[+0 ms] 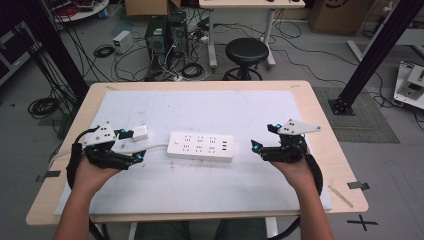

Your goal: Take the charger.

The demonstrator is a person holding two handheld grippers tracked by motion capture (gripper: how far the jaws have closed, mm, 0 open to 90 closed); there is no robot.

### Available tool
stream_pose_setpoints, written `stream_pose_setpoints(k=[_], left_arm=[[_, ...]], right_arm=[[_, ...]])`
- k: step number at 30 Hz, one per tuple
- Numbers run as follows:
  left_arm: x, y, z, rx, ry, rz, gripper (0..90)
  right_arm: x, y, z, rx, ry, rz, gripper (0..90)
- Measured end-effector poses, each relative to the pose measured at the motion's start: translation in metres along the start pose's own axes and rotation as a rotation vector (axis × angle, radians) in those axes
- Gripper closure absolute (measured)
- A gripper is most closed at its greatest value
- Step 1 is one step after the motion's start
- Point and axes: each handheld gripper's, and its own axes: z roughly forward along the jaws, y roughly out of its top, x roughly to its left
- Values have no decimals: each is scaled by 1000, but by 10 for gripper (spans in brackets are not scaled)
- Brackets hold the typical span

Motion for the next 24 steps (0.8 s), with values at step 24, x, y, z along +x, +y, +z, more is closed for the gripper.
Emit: stream_pose_setpoints(k=[24], left_arm=[[54, 25, 20, 47, 60, 18, 181]], right_arm=[[2, -4, -7, 0, 23, -22, 203]])
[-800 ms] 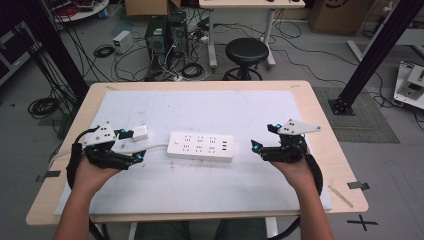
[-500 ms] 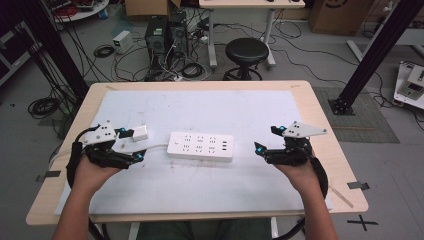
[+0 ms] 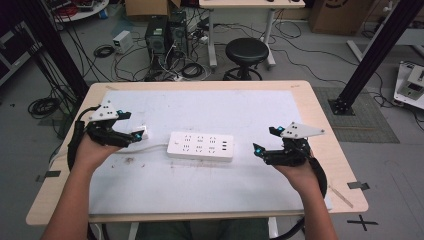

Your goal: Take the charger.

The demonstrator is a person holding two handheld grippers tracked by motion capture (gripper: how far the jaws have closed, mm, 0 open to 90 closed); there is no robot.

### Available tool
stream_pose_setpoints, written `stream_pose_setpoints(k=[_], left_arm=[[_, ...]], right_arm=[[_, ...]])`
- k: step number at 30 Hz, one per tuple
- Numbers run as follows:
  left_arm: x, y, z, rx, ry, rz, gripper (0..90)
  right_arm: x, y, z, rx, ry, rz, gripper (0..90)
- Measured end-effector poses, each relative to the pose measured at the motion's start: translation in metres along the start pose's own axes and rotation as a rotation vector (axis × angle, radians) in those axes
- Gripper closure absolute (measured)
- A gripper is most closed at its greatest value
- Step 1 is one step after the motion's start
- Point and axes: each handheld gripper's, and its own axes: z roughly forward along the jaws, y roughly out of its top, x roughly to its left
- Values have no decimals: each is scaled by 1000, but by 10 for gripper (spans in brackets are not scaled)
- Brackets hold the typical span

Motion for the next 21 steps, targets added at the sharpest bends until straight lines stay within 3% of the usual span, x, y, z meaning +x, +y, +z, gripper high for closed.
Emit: stream_pose_setpoints(k=[3, 5, 8, 14, 21], left_arm=[[10, 4, 9, 29, -8, 21, 180], [17, 4, 15, 18, -11, 23, 181], [28, -3, 26, 21, -17, -5, 181], [52, -26, 52, 122, -51, -36, 181], [62, -44, 66, 183, -62, -63, 180]], right_arm=[[1, 0, 3, 5, 1, 0, 203], [1, -1, 5, 6, 0, 6, 203], [2, -1, 7, 8, 3, 8, 203], [3, -3, 12, 22, 13, 3, 203], [3, -4, 14, 31, 12, 4, 203]])
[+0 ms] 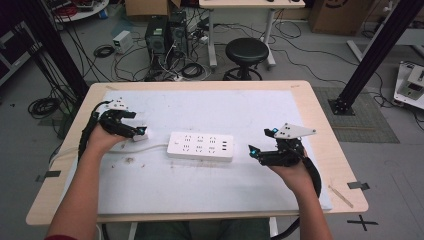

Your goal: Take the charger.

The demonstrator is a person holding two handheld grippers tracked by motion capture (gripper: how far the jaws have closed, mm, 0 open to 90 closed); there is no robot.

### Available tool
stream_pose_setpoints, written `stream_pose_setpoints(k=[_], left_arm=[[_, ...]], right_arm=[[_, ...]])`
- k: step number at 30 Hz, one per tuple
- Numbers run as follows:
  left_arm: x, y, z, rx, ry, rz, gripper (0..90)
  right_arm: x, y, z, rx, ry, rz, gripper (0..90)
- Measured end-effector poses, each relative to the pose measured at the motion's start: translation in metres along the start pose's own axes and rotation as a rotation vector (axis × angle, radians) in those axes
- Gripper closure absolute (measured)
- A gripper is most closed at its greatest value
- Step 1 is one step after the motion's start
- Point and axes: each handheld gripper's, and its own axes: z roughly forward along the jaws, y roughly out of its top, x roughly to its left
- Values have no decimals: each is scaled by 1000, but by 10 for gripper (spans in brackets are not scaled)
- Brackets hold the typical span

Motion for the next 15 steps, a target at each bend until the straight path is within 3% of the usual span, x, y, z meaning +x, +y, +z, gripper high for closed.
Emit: stream_pose_setpoints(k=[7, 15], left_arm=[[5, -14, 13, 61, -28, 8, 181], [3, -18, 18, 73, -45, 29, 183]], right_arm=[[-1, -2, -2, 0, -6, 8, 203], [-2, -3, -3, 3, -14, 8, 203]])
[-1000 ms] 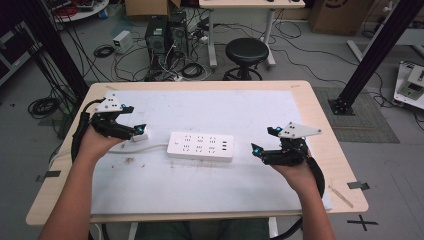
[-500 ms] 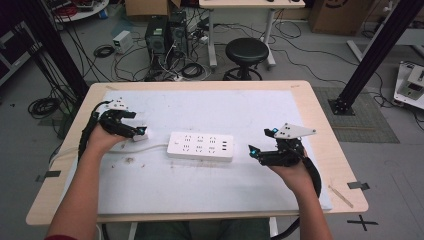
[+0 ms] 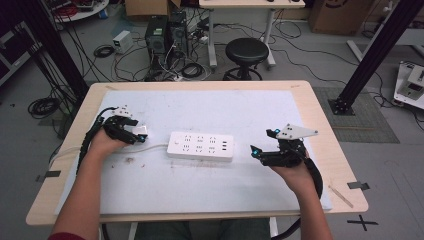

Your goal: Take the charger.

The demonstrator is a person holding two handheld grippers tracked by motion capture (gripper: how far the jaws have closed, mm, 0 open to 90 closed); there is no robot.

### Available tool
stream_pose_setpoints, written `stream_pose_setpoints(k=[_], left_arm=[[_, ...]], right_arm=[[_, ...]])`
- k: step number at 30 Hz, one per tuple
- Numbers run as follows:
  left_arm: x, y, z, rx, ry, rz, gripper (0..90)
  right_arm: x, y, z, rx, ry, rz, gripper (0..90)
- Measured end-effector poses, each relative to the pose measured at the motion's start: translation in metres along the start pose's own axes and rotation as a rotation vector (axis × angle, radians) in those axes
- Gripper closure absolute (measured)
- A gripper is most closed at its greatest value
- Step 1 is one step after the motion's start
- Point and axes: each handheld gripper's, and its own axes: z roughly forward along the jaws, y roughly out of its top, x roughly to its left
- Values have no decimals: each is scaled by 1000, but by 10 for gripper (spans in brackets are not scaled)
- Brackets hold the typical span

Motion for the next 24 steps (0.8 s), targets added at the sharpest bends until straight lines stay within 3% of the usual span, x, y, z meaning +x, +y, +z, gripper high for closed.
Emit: stream_pose_setpoints(k=[15, 22, 24], left_arm=[[0, -2, 2, 26, -1, 41, 259], [0, -3, 3, 31, -19, 51, 342], [-1, -3, 2, 28, -22, 52, 401]], right_arm=[[2, 2, 0, 2, -1, -4, 203], [2, 1, 0, 2, -6, 0, 203], [1, 1, 0, 2, -6, -2, 203]])
